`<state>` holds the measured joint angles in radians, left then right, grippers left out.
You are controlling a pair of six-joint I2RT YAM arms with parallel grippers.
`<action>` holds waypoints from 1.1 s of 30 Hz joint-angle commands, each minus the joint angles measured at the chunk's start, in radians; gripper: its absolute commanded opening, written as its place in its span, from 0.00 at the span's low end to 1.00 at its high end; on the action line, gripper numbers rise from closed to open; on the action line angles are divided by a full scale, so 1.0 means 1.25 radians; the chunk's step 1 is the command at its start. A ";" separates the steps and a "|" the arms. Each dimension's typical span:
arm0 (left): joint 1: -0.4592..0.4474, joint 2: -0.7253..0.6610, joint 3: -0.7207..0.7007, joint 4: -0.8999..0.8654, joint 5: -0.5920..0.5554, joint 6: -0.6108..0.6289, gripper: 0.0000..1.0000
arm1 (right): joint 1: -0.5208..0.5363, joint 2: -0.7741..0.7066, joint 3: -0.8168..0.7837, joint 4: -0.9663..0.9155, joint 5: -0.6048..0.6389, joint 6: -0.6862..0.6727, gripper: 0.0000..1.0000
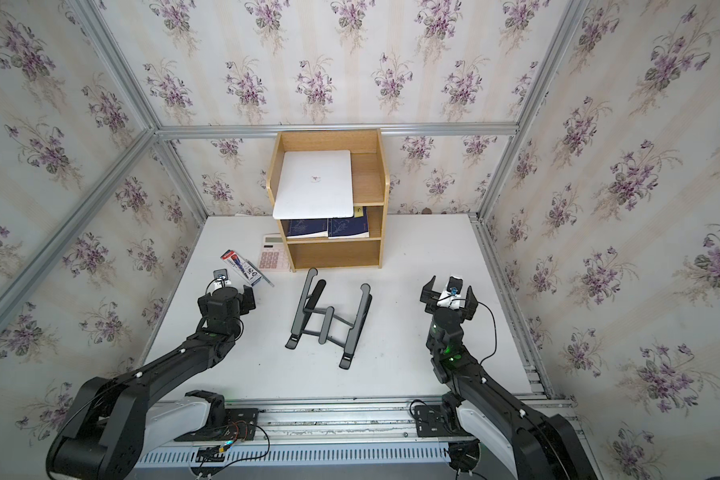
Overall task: Close the laptop lid and set it aside
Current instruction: Reset both arms
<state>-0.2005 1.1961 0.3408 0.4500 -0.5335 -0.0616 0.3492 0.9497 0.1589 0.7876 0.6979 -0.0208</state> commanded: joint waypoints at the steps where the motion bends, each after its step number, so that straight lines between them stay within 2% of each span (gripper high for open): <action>1: 0.026 0.058 0.002 0.174 0.026 0.024 0.99 | -0.034 0.082 -0.002 0.110 -0.055 0.044 1.00; 3: 0.040 0.084 0.025 0.161 0.064 0.029 0.99 | -0.050 0.142 -0.003 0.159 -0.074 0.049 1.00; 8: 0.074 0.150 0.046 0.240 0.151 0.072 0.99 | -0.084 0.293 -0.023 0.358 -0.112 0.046 1.00; 9: 0.082 0.164 0.048 0.246 0.154 0.070 0.99 | -0.087 0.306 -0.012 0.356 -0.106 0.036 1.00; 11: 0.122 0.233 0.029 0.346 0.202 0.057 1.00 | -0.111 0.326 -0.009 0.379 -0.156 0.014 1.00; 14: 0.138 0.217 0.038 0.265 0.276 0.048 0.99 | -0.147 0.378 -0.034 0.488 -0.220 0.016 1.00; 16: 0.138 0.284 0.004 0.416 0.284 0.066 1.00 | -0.167 0.433 -0.044 0.573 -0.256 0.015 1.00; 17: 0.138 0.284 -0.002 0.450 0.301 0.073 1.00 | -0.169 0.441 -0.043 0.563 -0.294 0.011 1.00; 20: 0.143 0.247 0.040 0.300 0.302 0.054 1.00 | -0.168 0.504 -0.026 0.610 -0.342 -0.024 1.00; 22: 0.143 0.264 0.027 0.344 0.303 0.054 1.00 | -0.176 0.469 0.022 0.458 -0.337 0.009 1.00; 24: 0.143 0.282 0.014 0.416 0.304 0.065 0.99 | -0.190 0.485 0.026 0.480 -0.324 0.023 1.00; 26: 0.143 0.265 0.027 0.355 0.302 0.054 1.00 | -0.192 0.476 0.030 0.448 -0.306 0.039 1.00; 29: 0.142 0.282 0.013 0.409 0.306 0.067 1.00 | -0.192 0.476 0.029 0.455 -0.315 0.033 1.00; 33: 0.142 0.280 0.018 0.395 0.312 0.071 0.99 | -0.193 0.479 0.026 0.466 -0.317 0.029 1.00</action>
<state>-0.0238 1.5414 0.3626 0.9001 -0.1596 0.0067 0.1081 1.5509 0.1902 1.3632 0.3061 0.0048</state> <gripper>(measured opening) 0.995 0.998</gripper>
